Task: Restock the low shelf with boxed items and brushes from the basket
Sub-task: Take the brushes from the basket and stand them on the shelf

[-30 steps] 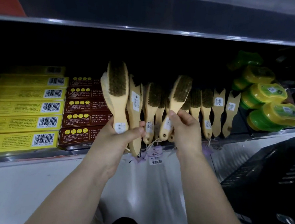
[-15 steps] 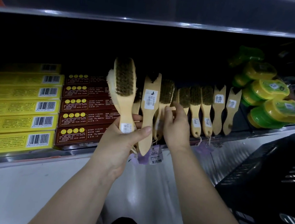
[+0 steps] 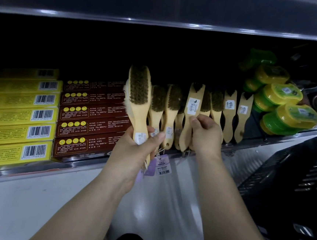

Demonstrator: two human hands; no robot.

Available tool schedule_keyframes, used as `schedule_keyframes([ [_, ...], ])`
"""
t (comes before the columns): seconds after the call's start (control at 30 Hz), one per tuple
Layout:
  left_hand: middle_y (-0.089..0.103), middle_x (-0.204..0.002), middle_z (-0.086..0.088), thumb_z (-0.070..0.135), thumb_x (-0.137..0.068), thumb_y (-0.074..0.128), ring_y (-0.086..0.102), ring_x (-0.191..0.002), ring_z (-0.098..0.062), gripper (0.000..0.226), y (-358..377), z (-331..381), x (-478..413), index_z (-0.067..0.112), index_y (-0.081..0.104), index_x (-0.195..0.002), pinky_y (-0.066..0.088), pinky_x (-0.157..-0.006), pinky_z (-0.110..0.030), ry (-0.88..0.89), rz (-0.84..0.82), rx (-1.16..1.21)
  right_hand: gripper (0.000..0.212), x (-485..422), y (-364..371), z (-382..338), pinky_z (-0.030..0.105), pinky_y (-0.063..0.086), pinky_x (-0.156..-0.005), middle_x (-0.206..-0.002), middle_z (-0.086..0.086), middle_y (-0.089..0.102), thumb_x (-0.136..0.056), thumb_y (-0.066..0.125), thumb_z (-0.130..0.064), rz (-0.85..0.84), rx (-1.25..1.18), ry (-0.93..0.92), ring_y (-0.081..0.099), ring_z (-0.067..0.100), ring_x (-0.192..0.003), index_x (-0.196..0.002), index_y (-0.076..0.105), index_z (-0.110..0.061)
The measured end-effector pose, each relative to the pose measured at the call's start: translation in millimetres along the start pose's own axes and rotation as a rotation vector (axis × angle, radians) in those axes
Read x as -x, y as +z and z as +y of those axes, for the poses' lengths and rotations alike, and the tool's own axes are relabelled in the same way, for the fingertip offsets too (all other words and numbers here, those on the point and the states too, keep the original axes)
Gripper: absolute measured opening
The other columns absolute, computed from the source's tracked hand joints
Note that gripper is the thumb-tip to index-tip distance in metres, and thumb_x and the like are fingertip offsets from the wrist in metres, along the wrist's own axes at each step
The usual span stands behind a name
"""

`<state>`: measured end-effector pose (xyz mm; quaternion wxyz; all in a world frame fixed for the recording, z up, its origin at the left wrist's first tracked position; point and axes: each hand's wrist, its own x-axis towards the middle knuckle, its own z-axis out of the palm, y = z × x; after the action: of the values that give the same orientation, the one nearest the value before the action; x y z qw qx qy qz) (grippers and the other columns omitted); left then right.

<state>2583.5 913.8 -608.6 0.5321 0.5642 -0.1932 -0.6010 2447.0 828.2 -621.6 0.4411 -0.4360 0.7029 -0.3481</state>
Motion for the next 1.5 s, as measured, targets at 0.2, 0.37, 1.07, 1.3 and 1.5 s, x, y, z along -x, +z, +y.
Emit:
schedule_keyframes([
  [0.2, 0.057, -0.057, 0.007, 0.063, -0.066, 0.06, 0.054, -0.052, -0.009, 0.046, 2, -3, 0, 0.023, 0.061, -0.088, 0.046, -0.056, -0.025, 0.014, 0.022, -0.046, 0.014, -15, 18, 9, 0.008, 0.037, -0.044, -0.068, -0.006, 0.06, -0.095, 0.051, -0.019, -0.053, 0.182, -0.11, 0.055, 0.01, -0.065, -0.085, 0.061, -0.017],
  [0.37, 0.058, -0.055, 0.007, 0.041, -0.09, 0.053, 0.055, -0.049, -0.009, 0.023, 4, -4, -2, 0.019, 0.061, -0.09, 0.046, -0.046, -0.021, -0.033, 0.017, -0.01, 0.044, -15, 18, 7, 0.011, 0.037, -0.049, -0.079, -0.017, 0.055, -0.095, 0.049, -0.02, -0.036, 0.213, -0.144, 0.056, -0.001, -0.067, -0.137, 0.041, -0.029],
  [1.07, 0.064, -0.08, -0.012, 0.025, -0.091, 0.058, 0.056, -0.063, -0.018, 0.024, 16, -4, -12, 0.016, 0.06, -0.113, 0.043, -0.06, -0.034, -0.016, -0.106, -0.035, 0.026, 19, 7, -9, 0.015, 0.044, -0.088, -0.12, 0.005, 0.055, -0.096, 0.047, -0.034, -0.082, 0.077, -0.308, 0.055, 0.005, -0.101, -0.116, 0.061, -0.023],
  [1.3, 0.069, -0.072, 0.012, 0.025, -0.089, 0.06, 0.066, -0.065, -0.001, 0.01, 45, -10, -24, 0.025, 0.058, -0.099, 0.048, -0.049, -0.016, 0.047, -0.138, -0.174, 0.013, 20, -18, -14, 0.036, 0.054, -0.074, -0.081, -0.002, 0.07, -0.09, 0.06, -0.026, -0.109, -0.347, -0.094, 0.065, 0.015, -0.078, -0.081, 0.069, -0.024],
  [1.5, 0.066, -0.096, 0.004, 0.012, -0.092, 0.046, 0.065, -0.095, -0.018, 0.019, 53, -15, -41, 0.024, 0.058, -0.099, 0.055, -0.085, -0.039, -0.042, -0.123, -0.196, 0.02, -22, -18, -7, 0.027, 0.047, -0.08, -0.106, 0.004, 0.066, -0.098, 0.045, -0.015, 0.13, -0.019, -0.002, 0.059, 0.008, -0.084, -0.113, 0.059, -0.014],
])
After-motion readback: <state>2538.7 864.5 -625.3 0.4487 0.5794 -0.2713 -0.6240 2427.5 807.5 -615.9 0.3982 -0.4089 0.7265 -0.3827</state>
